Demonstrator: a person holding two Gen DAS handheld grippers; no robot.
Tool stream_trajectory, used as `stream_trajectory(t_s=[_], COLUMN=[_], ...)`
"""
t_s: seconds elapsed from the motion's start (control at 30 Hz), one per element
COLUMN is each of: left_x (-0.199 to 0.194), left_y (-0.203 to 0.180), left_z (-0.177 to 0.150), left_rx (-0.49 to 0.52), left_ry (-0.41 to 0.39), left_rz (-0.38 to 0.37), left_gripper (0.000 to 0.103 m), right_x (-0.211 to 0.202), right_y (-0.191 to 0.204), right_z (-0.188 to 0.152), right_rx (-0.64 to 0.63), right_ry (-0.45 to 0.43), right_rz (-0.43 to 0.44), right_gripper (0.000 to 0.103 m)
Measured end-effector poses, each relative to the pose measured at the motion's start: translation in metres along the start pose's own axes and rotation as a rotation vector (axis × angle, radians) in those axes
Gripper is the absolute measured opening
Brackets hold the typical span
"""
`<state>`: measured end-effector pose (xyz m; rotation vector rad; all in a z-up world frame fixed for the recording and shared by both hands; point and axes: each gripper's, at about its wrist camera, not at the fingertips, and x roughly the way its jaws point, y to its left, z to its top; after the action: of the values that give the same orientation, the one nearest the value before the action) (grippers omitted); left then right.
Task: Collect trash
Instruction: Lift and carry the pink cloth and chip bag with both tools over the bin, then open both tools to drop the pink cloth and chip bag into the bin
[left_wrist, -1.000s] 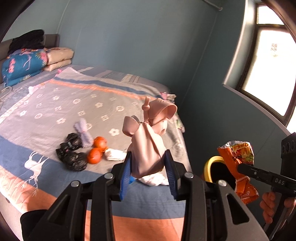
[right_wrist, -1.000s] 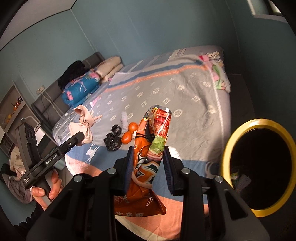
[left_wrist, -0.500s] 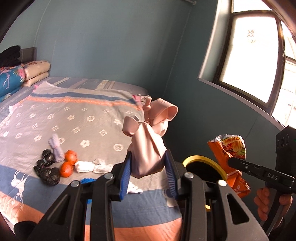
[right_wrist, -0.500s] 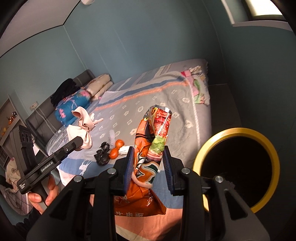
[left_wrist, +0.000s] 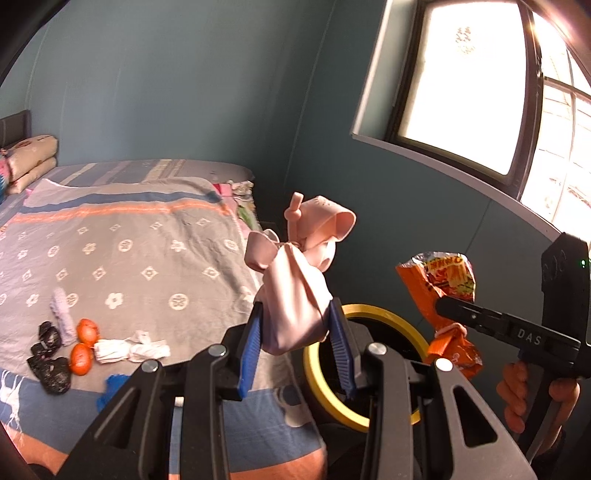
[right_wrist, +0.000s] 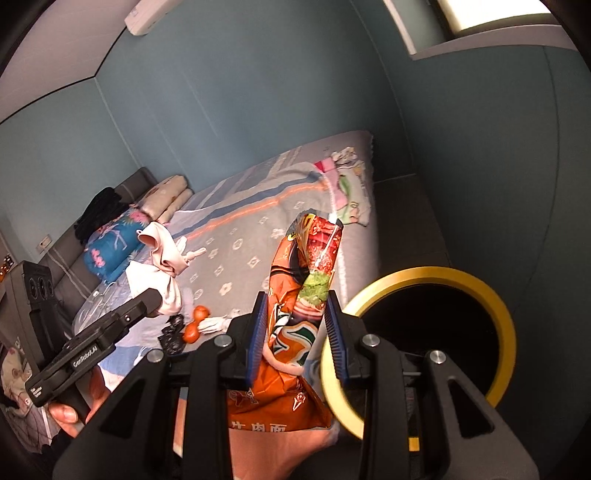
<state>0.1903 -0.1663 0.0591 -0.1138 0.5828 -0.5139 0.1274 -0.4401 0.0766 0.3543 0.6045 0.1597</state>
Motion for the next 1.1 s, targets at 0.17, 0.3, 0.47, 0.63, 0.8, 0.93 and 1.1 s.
stream_trajectory(t_s=[0.17,0.3,0.47,0.63,0.8,0.93,1.1], left_x=[0.029,0.05,0.079,0.104,0.129,0.146,0.163], left_y=[-0.015,-0.023,-0.033,-0.042,-0.05,-0.054,-0.058], left_z=[-0.002,-0.007,-0.015,-0.025,-0.035,-0.044,-0.051], left_rx=[0.007,0.009,0.005,0.002,-0.008,-0.009,-0.008], left_ry=[0.038,0.07,0.12,0.159,0.206,0.248,0.291], left_rz=[-0.033,-0.047,-0.077,-0.095,-0.107,-0.112,-0.121], left_gripper=[0.033,0.033,0.033,0.033,0.033,0.033,0.033], right_x=[0.005,0.012,0.023,0.038,0.05,0.06,0.076], right_y=[-0.02,-0.036,-0.061,-0.08,-0.093,-0.108,-0.125], right_z=[0.005,0.007,0.004,0.001,-0.004,-0.008,-0.012], right_rx=[0.019,0.044,0.087,0.12,0.145,0.174,0.208], right_ry=[-0.009,-0.004,0.014,0.031,0.039,0.05,0.062], right_rz=[-0.043,-0.07,-0.103,-0.125,-0.152,-0.171,-0.183], right_gripper=[0.03,0.03,0.03,0.03,0.03,0.03,0.031])
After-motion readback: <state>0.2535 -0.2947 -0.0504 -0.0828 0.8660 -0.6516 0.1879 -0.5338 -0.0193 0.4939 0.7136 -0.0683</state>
